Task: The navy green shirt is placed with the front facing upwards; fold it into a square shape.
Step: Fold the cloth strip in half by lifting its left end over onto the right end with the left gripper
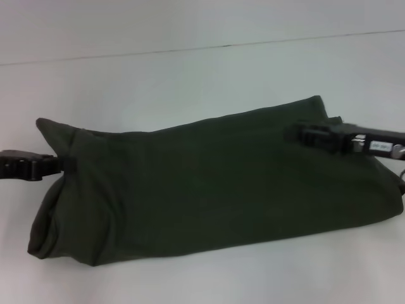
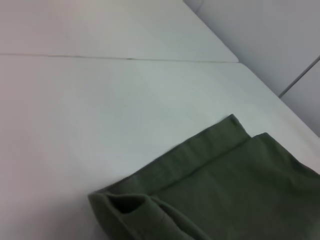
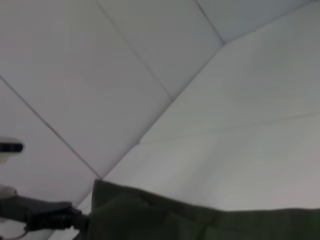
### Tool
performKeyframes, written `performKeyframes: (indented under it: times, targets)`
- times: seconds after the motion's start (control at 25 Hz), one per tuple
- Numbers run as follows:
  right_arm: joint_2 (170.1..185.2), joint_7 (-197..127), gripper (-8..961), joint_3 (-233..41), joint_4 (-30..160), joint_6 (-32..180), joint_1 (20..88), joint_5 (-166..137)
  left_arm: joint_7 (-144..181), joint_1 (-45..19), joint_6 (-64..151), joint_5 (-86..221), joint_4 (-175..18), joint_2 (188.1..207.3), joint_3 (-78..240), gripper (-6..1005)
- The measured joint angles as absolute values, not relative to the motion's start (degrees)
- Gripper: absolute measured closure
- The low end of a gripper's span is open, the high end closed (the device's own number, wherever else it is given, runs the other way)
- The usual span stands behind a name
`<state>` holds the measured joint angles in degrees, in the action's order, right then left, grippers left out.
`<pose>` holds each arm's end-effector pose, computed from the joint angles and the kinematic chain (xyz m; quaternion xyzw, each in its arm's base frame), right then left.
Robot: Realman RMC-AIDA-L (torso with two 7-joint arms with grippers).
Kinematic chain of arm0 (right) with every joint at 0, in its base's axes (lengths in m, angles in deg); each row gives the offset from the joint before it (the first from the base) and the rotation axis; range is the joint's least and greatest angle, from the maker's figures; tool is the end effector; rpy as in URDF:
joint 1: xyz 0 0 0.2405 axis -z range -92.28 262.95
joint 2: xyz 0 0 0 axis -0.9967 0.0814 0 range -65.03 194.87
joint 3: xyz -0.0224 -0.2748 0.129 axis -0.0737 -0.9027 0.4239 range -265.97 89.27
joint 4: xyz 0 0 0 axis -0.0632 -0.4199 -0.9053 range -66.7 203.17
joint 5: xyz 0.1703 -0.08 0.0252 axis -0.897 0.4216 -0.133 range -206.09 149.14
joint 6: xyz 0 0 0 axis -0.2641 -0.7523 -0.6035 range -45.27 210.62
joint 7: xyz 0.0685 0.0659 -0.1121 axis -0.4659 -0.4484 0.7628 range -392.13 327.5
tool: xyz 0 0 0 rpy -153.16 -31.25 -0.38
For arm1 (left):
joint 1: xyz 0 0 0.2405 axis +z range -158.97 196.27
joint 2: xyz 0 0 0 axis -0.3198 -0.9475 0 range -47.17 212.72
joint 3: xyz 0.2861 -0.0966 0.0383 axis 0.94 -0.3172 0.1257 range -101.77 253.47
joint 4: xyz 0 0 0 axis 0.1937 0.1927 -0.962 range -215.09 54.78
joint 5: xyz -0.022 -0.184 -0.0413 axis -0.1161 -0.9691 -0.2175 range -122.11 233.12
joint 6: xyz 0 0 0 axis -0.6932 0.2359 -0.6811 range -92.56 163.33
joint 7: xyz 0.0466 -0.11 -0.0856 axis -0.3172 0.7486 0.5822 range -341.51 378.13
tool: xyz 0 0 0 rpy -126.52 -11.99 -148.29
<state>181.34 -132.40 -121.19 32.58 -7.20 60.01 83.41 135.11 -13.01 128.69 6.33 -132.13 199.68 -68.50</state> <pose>0.3256 0.3206 0.0058 -0.8365 0.4332 0.3053 0.1388 -0.3016 0.3493 0.0210 -0.8778 -0.4429 -0.1361 0.1213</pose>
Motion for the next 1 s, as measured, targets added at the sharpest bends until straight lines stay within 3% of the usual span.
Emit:
performKeyframes:
  times: [0.24,0.56,1.0]
  targets:
    - [182.98,-132.3,584,-124.0,32.7,-6.3,58.2,85.1,135.1,-12.2,130.3,4.9,-133.8,199.30,-68.6,979]
    - [183.79,-132.1,940,-128.5,36.1,-2.5,54.5,85.3,135.1,-12.1,131.6,4.8,-134.8,199.01,-69.4,980]
    - [184.49,-132.1,948,-133.6,41.3,4.0,48.4,85.3,135.6,-12.7,132.9,4.8,-135.3,198.08,-70.6,979]
